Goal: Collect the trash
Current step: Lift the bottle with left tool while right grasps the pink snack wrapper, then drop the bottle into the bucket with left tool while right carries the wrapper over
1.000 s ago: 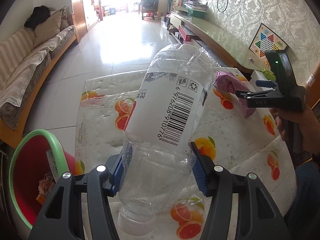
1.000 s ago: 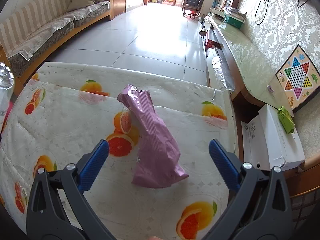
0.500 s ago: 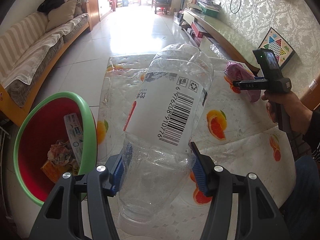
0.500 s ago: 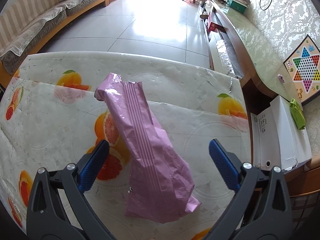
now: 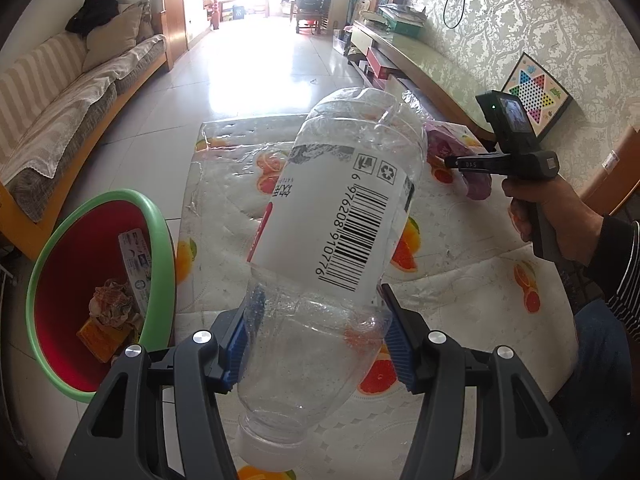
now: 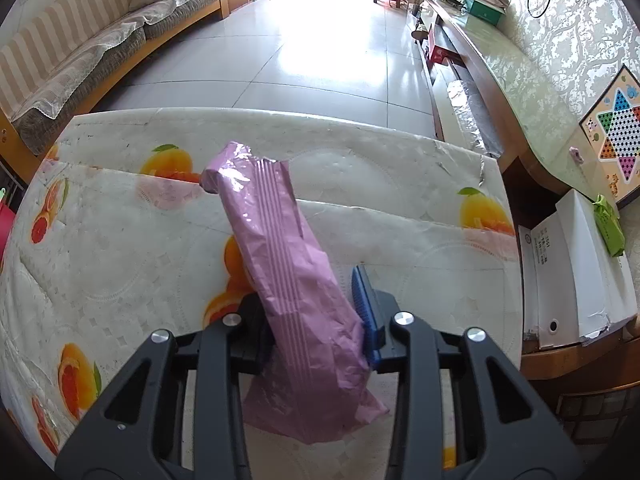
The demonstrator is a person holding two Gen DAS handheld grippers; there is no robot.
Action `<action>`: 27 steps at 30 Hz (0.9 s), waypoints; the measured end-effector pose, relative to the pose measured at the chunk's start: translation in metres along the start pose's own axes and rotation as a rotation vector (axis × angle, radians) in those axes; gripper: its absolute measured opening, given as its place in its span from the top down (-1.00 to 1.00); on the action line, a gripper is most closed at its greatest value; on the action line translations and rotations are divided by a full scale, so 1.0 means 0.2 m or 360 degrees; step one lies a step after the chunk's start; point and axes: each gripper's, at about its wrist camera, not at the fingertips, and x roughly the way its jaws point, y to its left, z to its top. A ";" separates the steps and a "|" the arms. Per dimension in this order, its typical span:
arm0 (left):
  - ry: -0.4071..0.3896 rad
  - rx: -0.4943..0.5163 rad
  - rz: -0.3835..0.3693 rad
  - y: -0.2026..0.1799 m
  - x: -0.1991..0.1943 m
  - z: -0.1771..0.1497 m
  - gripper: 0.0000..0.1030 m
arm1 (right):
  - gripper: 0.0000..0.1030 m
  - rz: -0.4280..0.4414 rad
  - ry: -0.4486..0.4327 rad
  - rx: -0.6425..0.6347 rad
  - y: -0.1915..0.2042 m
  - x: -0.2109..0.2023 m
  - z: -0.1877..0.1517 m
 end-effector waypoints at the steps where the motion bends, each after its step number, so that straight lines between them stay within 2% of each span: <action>1: -0.0009 0.0000 -0.0002 0.00 -0.01 0.01 -0.06 | 0.62 -0.0005 0.0006 0.0000 0.00 -0.01 0.00; 6: -0.0058 -0.0014 0.0003 0.02 -0.08 0.02 -0.06 | 0.68 -0.0016 -0.0031 -0.0008 0.01 -0.12 -0.03; 12: -0.0129 -0.0039 0.0019 0.06 -0.19 0.01 -0.06 | 0.68 0.0003 -0.0137 -0.0007 0.06 -0.38 -0.08; 21: -0.0231 -0.0152 0.0054 0.20 -0.35 -0.06 -0.06 | 0.68 0.0018 -0.0294 -0.0138 0.29 -0.76 -0.24; 27: -0.0269 -0.0224 0.0093 0.33 -0.43 -0.13 -0.06 | 0.68 0.0109 -0.0332 -0.0140 0.45 -0.92 -0.34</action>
